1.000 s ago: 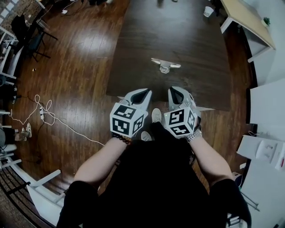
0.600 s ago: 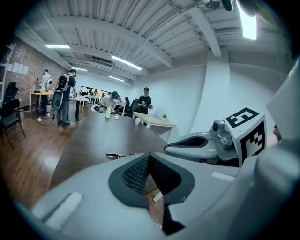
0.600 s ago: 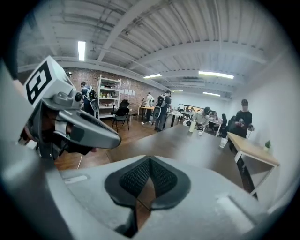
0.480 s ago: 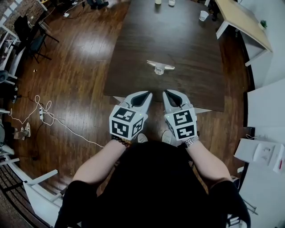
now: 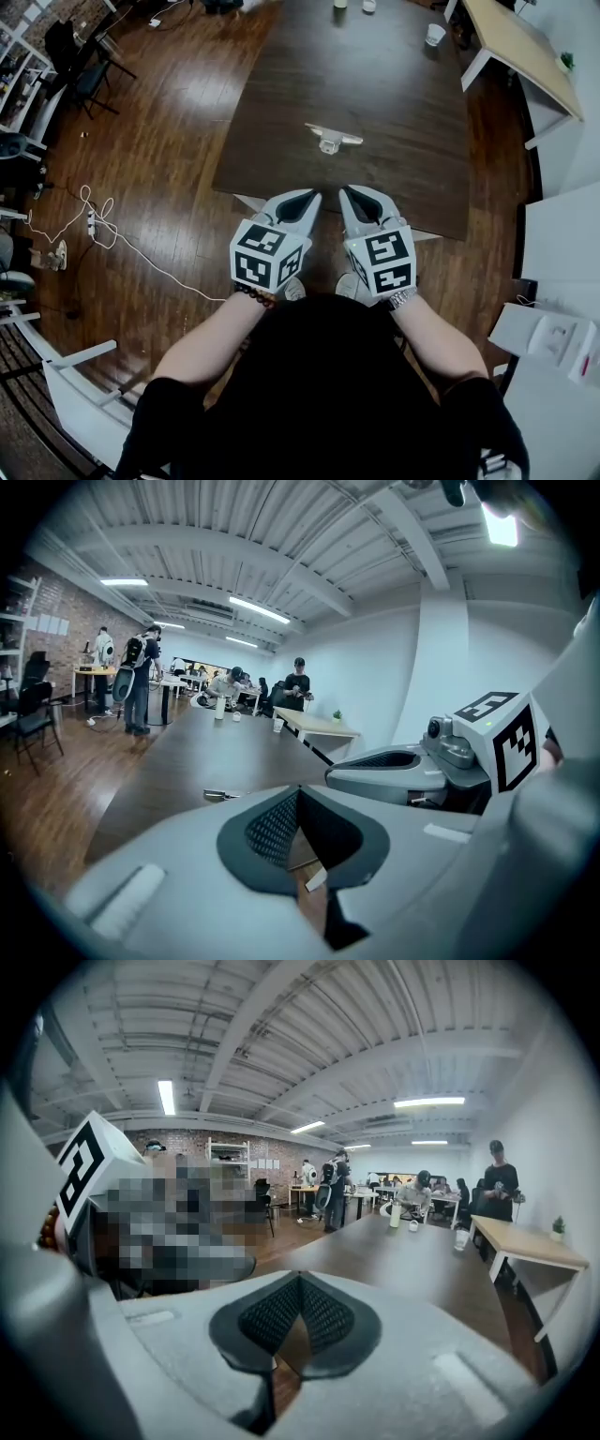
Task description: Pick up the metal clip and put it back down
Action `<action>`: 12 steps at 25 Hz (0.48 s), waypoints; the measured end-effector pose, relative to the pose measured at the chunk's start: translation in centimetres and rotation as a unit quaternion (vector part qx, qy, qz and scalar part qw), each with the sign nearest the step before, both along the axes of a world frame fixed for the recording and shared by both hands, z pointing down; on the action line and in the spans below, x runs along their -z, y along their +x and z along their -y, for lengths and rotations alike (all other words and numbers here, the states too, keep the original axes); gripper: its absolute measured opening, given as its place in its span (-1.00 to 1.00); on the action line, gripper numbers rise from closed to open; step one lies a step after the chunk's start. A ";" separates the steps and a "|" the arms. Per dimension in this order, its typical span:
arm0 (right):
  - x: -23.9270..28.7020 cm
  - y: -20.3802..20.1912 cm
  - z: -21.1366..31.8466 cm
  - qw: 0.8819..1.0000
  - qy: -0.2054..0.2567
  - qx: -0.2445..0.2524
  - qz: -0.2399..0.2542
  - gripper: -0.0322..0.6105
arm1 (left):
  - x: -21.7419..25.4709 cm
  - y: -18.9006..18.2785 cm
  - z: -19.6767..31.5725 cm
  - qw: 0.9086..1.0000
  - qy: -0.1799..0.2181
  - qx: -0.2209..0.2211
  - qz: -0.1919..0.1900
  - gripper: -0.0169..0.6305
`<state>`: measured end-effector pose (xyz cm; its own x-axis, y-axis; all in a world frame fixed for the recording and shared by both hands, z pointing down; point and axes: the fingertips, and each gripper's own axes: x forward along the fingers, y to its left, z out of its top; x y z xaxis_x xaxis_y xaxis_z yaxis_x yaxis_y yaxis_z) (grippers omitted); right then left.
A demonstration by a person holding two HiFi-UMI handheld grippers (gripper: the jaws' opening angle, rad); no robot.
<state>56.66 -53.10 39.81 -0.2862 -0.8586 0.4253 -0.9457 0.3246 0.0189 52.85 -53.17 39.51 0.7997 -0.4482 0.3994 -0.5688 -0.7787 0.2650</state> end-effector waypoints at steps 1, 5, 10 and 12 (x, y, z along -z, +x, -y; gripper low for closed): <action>0.1 0.1 -0.1 1.000 0.000 0.002 0.002 -0.92 | 0.0 0.1 -0.1 1.000 0.000 0.002 0.001 -0.91; 0.1 0.4 -0.3 1.000 0.002 0.008 0.010 -0.92 | 0.0 0.5 -0.3 1.000 0.001 0.009 0.003 -0.91; -0.1 0.6 -0.6 1.000 0.001 0.013 0.013 -0.93 | -0.1 0.9 -0.6 1.000 0.001 0.013 0.006 -0.90; -0.1 0.5 -0.6 1.000 0.001 0.014 0.015 -0.92 | -0.2 0.9 -0.6 1.000 0.001 0.013 0.007 -0.90</action>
<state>57.19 -52.54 39.89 -0.3234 -0.8509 0.4139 -0.9360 0.3518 -0.0082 53.75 -52.57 39.71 0.7817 -0.4699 0.4100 -0.5930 -0.7637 0.2553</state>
